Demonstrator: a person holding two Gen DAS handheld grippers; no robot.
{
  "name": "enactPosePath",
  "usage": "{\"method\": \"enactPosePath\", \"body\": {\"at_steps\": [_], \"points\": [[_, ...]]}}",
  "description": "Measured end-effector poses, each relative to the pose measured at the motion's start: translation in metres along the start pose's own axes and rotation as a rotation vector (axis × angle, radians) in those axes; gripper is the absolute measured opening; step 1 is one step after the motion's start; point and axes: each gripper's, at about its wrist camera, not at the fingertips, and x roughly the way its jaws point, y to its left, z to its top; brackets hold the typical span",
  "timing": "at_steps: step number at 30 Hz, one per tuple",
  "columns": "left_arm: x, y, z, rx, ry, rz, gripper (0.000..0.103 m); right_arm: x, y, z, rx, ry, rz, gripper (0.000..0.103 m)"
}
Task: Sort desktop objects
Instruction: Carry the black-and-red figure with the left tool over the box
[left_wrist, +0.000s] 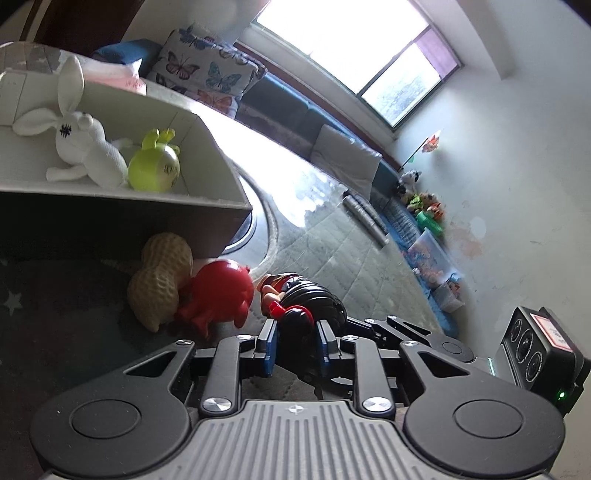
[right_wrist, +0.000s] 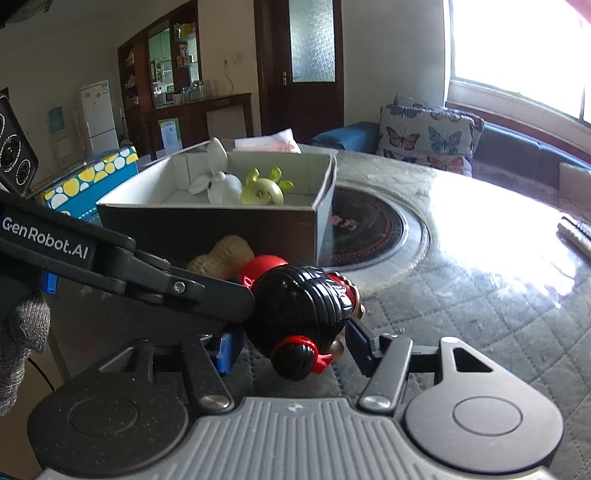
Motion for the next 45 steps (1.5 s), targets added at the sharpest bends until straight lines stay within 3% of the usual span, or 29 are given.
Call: {"method": "enactPosePath", "body": {"at_steps": [12, 22, 26, 36, 45], "points": [[-0.049, 0.0, 0.03, 0.024, -0.179, -0.011, 0.023, -0.007, 0.028, 0.057, -0.111, -0.133, 0.021, 0.059], [-0.089, 0.043, 0.076, -0.024, -0.317, 0.061, 0.024, 0.039, 0.067, 0.119, -0.182, -0.195, 0.098, 0.059], [-0.091, 0.07, 0.092, -0.073, -0.331, 0.098, 0.024, 0.072, 0.078, 0.14, -0.172, -0.157, 0.145, 0.059], [-0.066, 0.128, 0.099, -0.219, -0.242, 0.175, 0.025, 0.144, 0.084, 0.146, -0.138, 0.044, 0.223, 0.059], [-0.068, 0.142, 0.107, -0.282, -0.259, 0.207, 0.027, 0.169, 0.093, 0.151, -0.134, 0.073, 0.228, 0.061]]}}
